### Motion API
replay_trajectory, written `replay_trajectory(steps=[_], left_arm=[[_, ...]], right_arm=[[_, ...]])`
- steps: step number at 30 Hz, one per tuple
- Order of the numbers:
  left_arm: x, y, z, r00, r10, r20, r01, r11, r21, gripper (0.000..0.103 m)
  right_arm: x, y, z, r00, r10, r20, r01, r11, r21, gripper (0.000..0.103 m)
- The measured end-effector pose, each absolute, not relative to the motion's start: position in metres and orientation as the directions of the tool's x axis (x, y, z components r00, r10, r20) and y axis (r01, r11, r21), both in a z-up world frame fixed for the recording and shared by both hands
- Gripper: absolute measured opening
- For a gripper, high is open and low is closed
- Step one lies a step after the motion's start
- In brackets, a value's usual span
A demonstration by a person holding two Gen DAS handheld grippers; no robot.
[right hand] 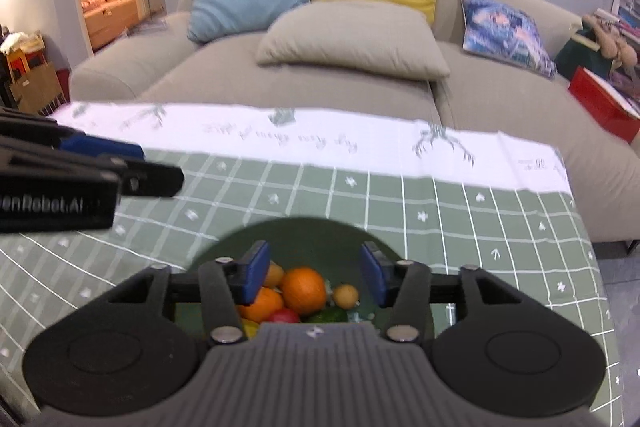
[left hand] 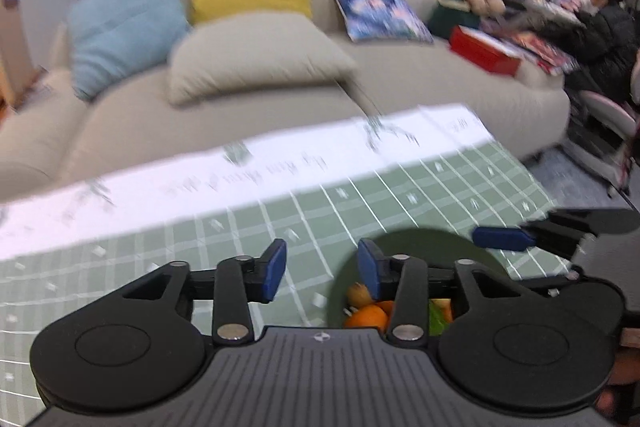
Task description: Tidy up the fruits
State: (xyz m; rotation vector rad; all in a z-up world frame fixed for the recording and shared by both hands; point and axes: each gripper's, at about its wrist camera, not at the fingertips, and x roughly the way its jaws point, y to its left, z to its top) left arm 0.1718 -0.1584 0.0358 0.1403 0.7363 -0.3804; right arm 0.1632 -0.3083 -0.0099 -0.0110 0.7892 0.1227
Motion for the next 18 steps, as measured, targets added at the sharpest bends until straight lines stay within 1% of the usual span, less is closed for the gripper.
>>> replay_trajectory(steps=[1, 2, 3, 4, 6, 8, 10, 11, 12, 13, 16, 18], left_arm=[[0.167, -0.155, 0.043, 0.694, -0.282, -0.663, 0.375, 0.927, -0.002, 0.058], [0.162, -0.15, 0.051, 0.713, -0.276, -0.645, 0.363, 0.932, 0.002, 0.066], [0.157, -0.146, 0.058, 0.73, -0.271, -0.627, 0.352, 0.936, 0.005, 0.073], [0.152, -0.142, 0.064, 0.75, -0.266, -0.605, 0.341, 0.94, 0.009, 0.075], [0.138, -0.134, 0.076, 0.791, -0.25, -0.558, 0.32, 0.947, 0.029, 0.086], [0.125, -0.127, 0.085, 0.826, -0.225, -0.517, 0.298, 0.953, 0.061, 0.091], [0.113, -0.121, 0.09, 0.853, -0.201, -0.482, 0.277, 0.956, 0.092, 0.093], [0.106, -0.117, 0.092, 0.866, -0.186, -0.463, 0.264, 0.958, 0.109, 0.099], [0.1, -0.114, 0.093, 0.876, -0.173, -0.451, 0.251, 0.96, 0.12, 0.102], [0.094, -0.11, 0.094, 0.884, -0.159, -0.44, 0.238, 0.963, 0.129, 0.102], [0.078, -0.099, 0.096, 0.897, -0.122, -0.424, 0.197, 0.97, 0.139, 0.102], [0.068, -0.09, 0.096, 0.903, -0.105, -0.417, 0.174, 0.976, 0.132, 0.102]], right_arm=[[0.159, -0.305, -0.002, 0.704, 0.109, -0.701, -0.116, 0.993, 0.038, 0.057], [0.155, -0.302, 0.005, 0.711, 0.112, -0.694, -0.119, 0.992, 0.038, 0.061], [0.15, -0.298, 0.012, 0.72, 0.114, -0.685, -0.122, 0.992, 0.037, 0.062], [0.144, -0.294, 0.019, 0.728, 0.115, -0.676, -0.125, 0.992, 0.035, 0.066], [0.133, -0.287, 0.032, 0.743, 0.118, -0.659, -0.127, 0.991, 0.034, 0.071], [0.12, -0.28, 0.043, 0.759, 0.125, -0.639, -0.127, 0.991, 0.042, 0.078], [0.106, -0.273, 0.052, 0.772, 0.137, -0.621, -0.132, 0.99, 0.054, 0.08], [0.098, -0.269, 0.055, 0.779, 0.141, -0.611, -0.134, 0.989, 0.059, 0.083], [0.091, -0.264, 0.059, 0.785, 0.143, -0.602, -0.132, 0.989, 0.061, 0.086], [0.083, -0.26, 0.061, 0.792, 0.143, -0.593, -0.131, 0.989, 0.064, 0.09], [0.062, -0.247, 0.069, 0.807, 0.144, -0.572, -0.125, 0.989, 0.073, 0.092], [0.049, -0.241, 0.072, 0.815, 0.135, -0.563, -0.11, 0.991, 0.077, 0.095]])
